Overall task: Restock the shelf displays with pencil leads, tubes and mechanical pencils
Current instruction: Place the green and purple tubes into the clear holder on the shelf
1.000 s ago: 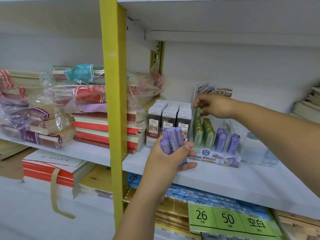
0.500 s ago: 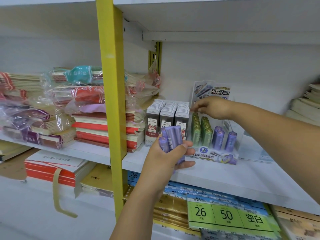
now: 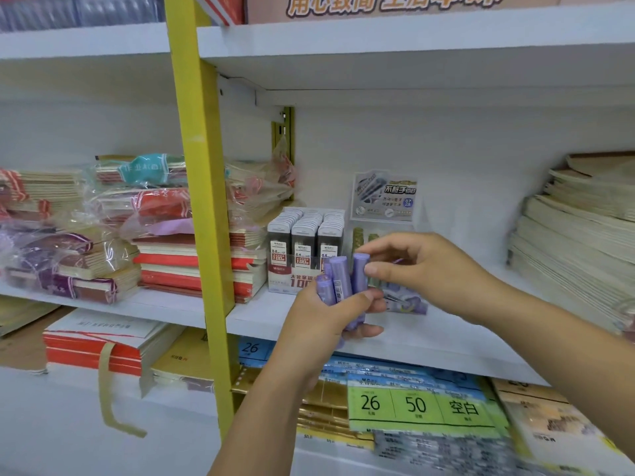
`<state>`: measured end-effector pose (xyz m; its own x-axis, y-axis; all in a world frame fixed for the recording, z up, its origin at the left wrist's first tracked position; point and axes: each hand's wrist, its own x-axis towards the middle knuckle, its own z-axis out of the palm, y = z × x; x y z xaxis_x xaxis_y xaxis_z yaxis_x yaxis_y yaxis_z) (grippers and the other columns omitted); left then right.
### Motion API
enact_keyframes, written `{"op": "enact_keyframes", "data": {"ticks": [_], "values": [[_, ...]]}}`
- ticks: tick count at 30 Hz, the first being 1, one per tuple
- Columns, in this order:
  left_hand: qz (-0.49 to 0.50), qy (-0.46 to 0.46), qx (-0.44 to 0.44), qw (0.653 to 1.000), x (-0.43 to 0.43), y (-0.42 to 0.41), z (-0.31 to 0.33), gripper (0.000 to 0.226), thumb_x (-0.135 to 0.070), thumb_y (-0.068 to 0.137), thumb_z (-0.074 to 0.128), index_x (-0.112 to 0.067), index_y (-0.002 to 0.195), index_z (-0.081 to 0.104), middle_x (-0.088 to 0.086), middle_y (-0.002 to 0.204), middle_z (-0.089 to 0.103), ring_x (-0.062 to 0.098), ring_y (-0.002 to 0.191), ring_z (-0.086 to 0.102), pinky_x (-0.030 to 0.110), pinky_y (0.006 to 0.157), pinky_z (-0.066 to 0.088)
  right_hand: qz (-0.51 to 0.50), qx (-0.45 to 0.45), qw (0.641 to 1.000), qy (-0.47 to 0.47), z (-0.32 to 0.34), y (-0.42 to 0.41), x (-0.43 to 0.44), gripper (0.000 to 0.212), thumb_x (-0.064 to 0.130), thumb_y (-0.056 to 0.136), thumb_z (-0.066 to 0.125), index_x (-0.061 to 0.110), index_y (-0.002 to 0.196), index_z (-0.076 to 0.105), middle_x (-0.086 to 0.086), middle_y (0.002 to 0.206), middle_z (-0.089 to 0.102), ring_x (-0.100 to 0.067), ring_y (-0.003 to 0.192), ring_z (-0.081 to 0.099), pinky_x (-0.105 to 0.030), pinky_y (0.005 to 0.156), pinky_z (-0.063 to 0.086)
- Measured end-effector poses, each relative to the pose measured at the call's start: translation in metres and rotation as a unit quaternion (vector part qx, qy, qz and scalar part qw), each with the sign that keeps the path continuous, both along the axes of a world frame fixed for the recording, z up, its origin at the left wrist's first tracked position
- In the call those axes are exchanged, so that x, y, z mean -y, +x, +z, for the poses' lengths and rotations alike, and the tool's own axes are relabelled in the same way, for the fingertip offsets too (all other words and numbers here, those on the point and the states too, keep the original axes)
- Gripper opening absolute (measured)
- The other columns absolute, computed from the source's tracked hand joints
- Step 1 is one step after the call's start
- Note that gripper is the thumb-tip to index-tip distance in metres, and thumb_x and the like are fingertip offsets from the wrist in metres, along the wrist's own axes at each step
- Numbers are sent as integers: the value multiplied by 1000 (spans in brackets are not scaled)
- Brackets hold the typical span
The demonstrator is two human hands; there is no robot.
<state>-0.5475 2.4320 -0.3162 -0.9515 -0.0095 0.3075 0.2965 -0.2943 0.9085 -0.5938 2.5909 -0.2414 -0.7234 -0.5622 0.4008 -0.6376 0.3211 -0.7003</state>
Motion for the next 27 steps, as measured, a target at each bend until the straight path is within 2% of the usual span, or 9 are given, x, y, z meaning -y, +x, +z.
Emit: {"op": "enact_keyframes", "data": {"ticks": [3, 5, 8, 11, 13, 15, 20, 24, 27], "values": [[-24, 21, 17, 999, -1, 2, -2, 23, -12, 91, 69, -12, 114, 64, 12, 105, 77, 26, 100, 74, 31, 69, 61, 5, 88, 994, -65, -4, -1, -11, 16, 15, 88, 66, 23, 102, 68, 6, 88, 74, -4, 77, 66, -18, 71, 53], [-32, 23, 32, 999, 2, 2, -2, 25, -12, 92, 68, -9, 116, 59, 11, 105, 77, 27, 96, 75, 30, 65, 61, 3, 128, 987, -99, -5, -4, -17, 15, 16, 91, 62, 18, 105, 65, -1, 93, 75, -11, 80, 68, -23, 74, 54], [-16, -5, 35, 999, 4, 1, -1, 28, -19, 84, 79, -11, 104, 61, 7, 94, 77, 21, 81, 75, 26, 56, 57, 15, 164, 977, -135, -6, -6, -22, 18, 17, 92, 59, 16, 109, 63, -11, 97, 72, -25, 89, 70, -32, 81, 56], [34, -31, 27, 999, 5, -2, -1, 37, -31, 71, 81, -15, 98, 63, 10, 84, 69, 11, 64, 64, 22, 49, 49, 47, 203, 972, -111, -9, -3, -24, 28, 28, 84, 61, 24, 112, 64, -8, 93, 71, -30, 85, 73, -36, 69, 60], [43, -29, 15, 999, 4, -4, -1, 38, -34, 71, 83, -16, 98, 64, 6, 81, 68, 9, 61, 60, 21, 47, 44, 46, 185, 979, -66, -12, 0, -23, 31, 34, 80, 63, 29, 111, 67, 1, 87, 73, -24, 76, 73, -25, 59, 55], [37, -24, 5, 999, 3, -5, -1, 39, -36, 72, 85, -16, 99, 64, 0, 74, 67, 8, 60, 57, 19, 45, 40, 28, 139, 989, -50, -17, -1, -20, 31, 37, 74, 68, 33, 105, 71, 7, 81, 71, -15, 69, 69, -19, 58, 52], [35, -26, 14, 999, 4, -8, -6, 20, -25, 81, 81, -20, 94, 66, -6, 63, 58, 9, 58, 54, 19, 45, 38, 18, 103, 993, -61, -25, -2, -18, 29, 17, 72, 77, 23, 100, 73, 6, 90, 74, -6, 82, 68, -16, 74, 53], [49, 10, 15, 999, 7, -9, -6, 21, -22, 76, 81, -29, 92, 71, -2, 67, 60, 8, 56, 53, 19, 44, 38, 15, 140, 986, -90, -22, -2, -29, 30, 19, 72, 75, 24, 101, 73, -1, 95, 74, -12, 77, 68, -19, 66, 52], [40, -1, 4, 999, 7, -9, -5, 20, -28, 78, 82, -33, 95, 73, -5, 67, 61, 8, 58, 54, 19, 45, 39, -6, 109, 991, -72, -20, -1, -30, 25, 15, 73, 77, 26, 96, 76, -6, 94, 68, -17, 76, 67, -22, 65, 51]]}}
